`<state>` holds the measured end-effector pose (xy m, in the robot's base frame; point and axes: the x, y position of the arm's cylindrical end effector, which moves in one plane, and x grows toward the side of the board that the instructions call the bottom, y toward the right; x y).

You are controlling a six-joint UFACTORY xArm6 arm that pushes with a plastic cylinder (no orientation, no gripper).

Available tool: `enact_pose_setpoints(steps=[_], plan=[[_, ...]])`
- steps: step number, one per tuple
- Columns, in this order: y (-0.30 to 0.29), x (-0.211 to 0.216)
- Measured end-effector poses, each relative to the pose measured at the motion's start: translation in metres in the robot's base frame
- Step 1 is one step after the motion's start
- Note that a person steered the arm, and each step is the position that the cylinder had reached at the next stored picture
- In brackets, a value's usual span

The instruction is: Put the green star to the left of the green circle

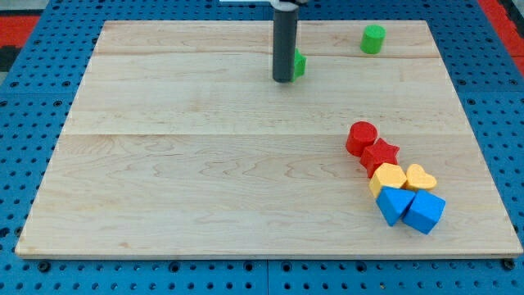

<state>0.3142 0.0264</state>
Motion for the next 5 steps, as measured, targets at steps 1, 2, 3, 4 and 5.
enact_pose_setpoints(steps=[1,2,3,4,5], plan=[[0.000,-0.033],[0.011,-0.042],[0.034,-0.040],[0.064,-0.033],[0.087,-0.018]])
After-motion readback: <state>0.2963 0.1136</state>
